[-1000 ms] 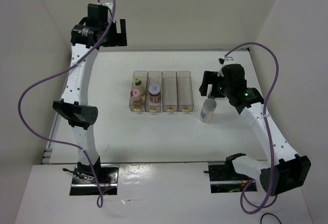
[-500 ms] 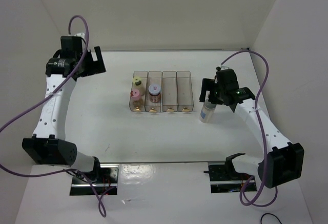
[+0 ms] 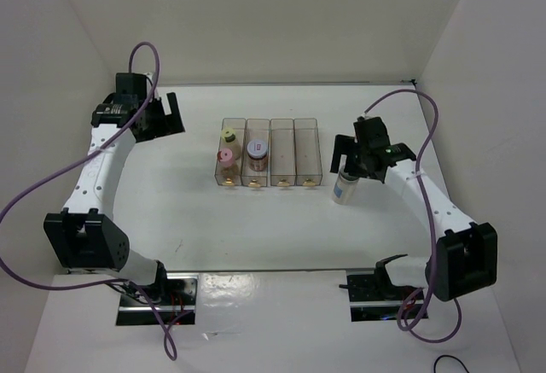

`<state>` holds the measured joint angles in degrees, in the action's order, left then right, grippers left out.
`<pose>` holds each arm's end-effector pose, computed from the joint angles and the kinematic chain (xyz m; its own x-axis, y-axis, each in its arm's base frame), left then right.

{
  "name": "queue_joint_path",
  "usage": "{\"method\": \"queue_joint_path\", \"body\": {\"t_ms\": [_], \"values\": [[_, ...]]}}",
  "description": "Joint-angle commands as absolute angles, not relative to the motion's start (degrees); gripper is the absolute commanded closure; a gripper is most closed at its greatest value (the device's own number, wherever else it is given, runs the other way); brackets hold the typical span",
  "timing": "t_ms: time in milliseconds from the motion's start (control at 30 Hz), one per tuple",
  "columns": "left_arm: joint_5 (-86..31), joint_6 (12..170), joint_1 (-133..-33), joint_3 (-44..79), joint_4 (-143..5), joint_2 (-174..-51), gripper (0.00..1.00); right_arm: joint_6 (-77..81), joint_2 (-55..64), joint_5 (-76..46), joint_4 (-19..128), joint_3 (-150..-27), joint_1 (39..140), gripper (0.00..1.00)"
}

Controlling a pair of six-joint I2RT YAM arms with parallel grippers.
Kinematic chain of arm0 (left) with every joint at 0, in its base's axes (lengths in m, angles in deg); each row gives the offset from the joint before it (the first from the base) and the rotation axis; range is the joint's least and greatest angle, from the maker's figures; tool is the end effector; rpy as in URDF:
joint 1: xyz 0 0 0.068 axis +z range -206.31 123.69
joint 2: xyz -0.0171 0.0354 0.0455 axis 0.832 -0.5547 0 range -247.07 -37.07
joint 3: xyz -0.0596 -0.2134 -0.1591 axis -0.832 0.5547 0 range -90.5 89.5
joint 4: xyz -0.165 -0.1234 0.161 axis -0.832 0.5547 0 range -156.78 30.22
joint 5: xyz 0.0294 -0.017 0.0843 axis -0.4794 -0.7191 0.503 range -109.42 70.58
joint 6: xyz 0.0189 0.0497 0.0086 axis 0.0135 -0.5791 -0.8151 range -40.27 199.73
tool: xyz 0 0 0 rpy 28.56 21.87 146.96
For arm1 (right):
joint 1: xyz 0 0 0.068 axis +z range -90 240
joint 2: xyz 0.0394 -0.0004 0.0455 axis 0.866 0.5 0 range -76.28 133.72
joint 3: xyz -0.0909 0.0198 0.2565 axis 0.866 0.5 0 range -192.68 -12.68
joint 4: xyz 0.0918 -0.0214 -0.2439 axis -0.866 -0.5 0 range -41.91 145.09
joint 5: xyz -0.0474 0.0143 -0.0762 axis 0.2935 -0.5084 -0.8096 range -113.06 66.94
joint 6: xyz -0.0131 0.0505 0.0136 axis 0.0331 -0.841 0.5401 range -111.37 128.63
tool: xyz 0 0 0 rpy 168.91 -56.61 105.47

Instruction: Organize the condiment bottles

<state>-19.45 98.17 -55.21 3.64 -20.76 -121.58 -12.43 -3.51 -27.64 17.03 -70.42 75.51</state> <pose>0.3161 0.0061 0.3651 -0.6608 -0.3290 -0.6746 -0.2401 0.9442 -0.2253 0.2510 0.0667 0.2726 -0.7983 0.1502 -0.5832 0.0712 0.9851 0.1563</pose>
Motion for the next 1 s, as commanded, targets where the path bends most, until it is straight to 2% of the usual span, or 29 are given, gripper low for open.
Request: {"method": "queue_joint_path", "body": {"t_ms": [0,100,200,333,367,400,500,533,733,767,867,967], "values": [[-20.65,98.98,-54.82,3.98,-22.83,-119.95,0.00,-13.95,-2.27,-29.74,17.04,-70.34,76.43,0.01],[-20.65,98.98,-54.82,3.99,-22.83,-119.95,0.00,-13.96,-0.43,-30.36,15.99,-70.86,76.44,0.10],[-20.65,98.98,-54.82,3.99,-23.36,-119.95,0.00,-13.96,1.06,-32.02,14.76,-72.00,77.66,0.10],[-20.65,98.45,-54.82,5.04,-23.36,-119.95,0.00,-14.48,1.59,-33.70,13.61,-72.54,78.46,0.17],[-20.65,98.45,-54.82,5.04,-23.36,-119.95,0.00,-14.48,1.59,-33.70,13.09,-73.06,78.46,0.20],[-21.17,98.45,-54.82,5.04,-23.36,-119.95,0.00,-14.48,1.59,-33.70,13.08,-73.06,78.46,0.28],[-21.18,98.45,-54.82,5.57,-23.89,-119.95,0.00,-15.00,2.12,-34.22,12.55,-73.06,78.46,0.38],[-21.70,98.45,-54.82,6.18,-23.89,-119.95,0.00,-15.01,2.12,-34.23,11.94,-73.76,78.98,0.45],[-23.64,99.68,-54.82,9.61,-26.25,-122.31,0.00,-15.01,0.80,-35.90,8.34,-79.21,78.99,0.59],[-24.42,99.68,-54.82,11.18,-26.26,-122.33,0.00,-14.49,0.19,-35.20,7.29,-81.57,78.99,0.64],[-23.39,101.79,-54.82,14.08,-29.50,-123.55,0.00,-13.26,-0.34,-32.74,6.14,-86.67,79.60,0.71],[-21.62,103.11,-54.82,16.38,-30.56,-125.04,0.00,-12.72,-1.57,-28.88,8.32,-90.11,80.13,0.72]]}}
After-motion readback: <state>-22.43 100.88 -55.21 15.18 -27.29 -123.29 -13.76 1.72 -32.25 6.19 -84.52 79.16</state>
